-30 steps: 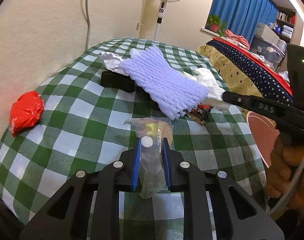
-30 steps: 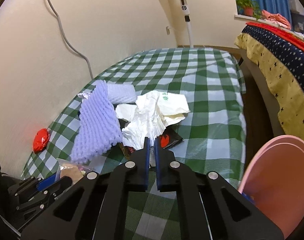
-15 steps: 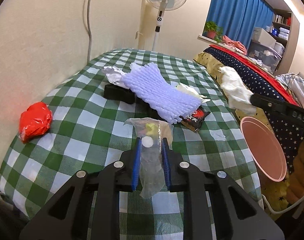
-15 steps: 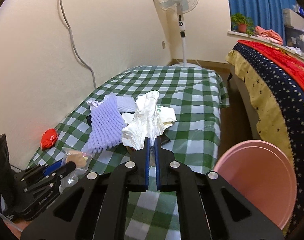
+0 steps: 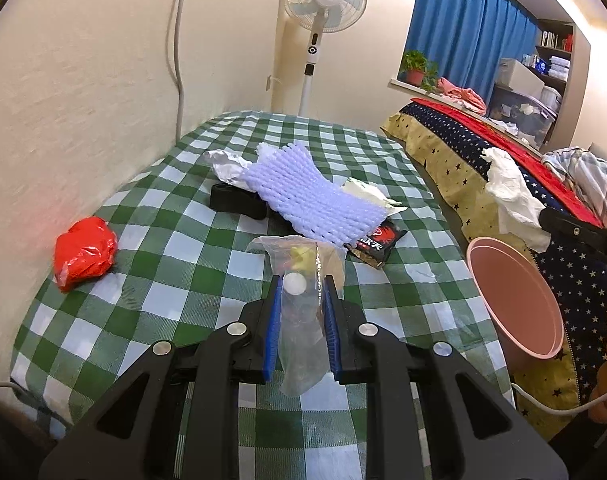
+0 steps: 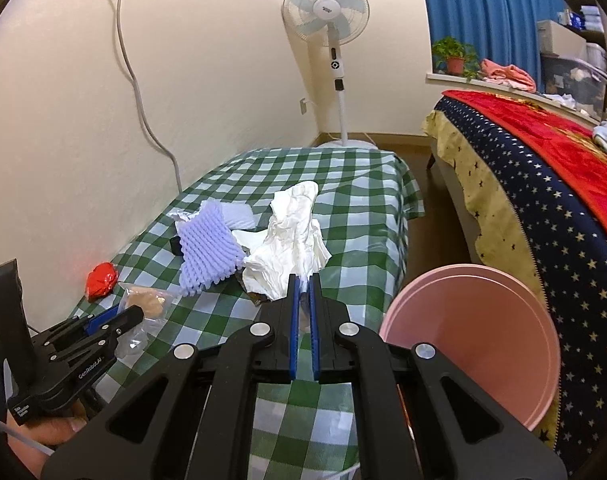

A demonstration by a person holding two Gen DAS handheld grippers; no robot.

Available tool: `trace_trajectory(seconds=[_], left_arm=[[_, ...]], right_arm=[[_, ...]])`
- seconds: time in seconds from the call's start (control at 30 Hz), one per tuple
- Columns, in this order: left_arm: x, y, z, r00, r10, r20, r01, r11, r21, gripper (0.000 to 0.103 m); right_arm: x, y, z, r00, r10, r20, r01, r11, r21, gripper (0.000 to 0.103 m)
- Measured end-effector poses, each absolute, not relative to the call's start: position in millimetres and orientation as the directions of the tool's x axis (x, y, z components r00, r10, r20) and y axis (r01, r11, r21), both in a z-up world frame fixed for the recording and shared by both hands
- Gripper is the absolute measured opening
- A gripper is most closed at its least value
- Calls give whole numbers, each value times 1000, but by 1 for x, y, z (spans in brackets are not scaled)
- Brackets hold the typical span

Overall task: Collect trash
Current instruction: 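Carry the white tissue and clear bag over the pink bucket with both grippers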

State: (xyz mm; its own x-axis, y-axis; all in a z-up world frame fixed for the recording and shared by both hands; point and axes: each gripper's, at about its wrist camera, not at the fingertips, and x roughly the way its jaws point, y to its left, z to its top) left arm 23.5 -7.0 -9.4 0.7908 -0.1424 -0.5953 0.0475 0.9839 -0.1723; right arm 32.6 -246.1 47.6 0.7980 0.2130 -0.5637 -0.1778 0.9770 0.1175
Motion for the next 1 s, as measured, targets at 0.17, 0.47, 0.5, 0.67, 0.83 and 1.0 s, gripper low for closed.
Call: trace_trajectory(seconds=[0.17,0.47,0.5,0.67,0.83,1.0], left_arm=[[19,-8,-6,796,-149,-586,58,984,-170,19],[16,-17,0,803,-167,-572,90,983,-161,19],[16,-18,0,803,-171,-571,94,982,-162,19],[16,-24,4,804,-184,-566,110,981,-162,19],[18,-31,6,802,-198,-563,127,978,-164,19],[18,-42,9,799,-218,-560,153,975,-161,19]], right_arm=[[19,-250,52,808,186,-558,-153,982,106,5],[5,-270,61,832,130,-540,-85,990,108,5],[3,-273,62,834,123,-538,-76,991,108,5],[-3,-286,68,842,82,-533,-27,993,111,5],[-12,-301,76,852,49,-522,11,994,111,5],[-21,-320,81,855,-6,-519,79,990,118,5]])
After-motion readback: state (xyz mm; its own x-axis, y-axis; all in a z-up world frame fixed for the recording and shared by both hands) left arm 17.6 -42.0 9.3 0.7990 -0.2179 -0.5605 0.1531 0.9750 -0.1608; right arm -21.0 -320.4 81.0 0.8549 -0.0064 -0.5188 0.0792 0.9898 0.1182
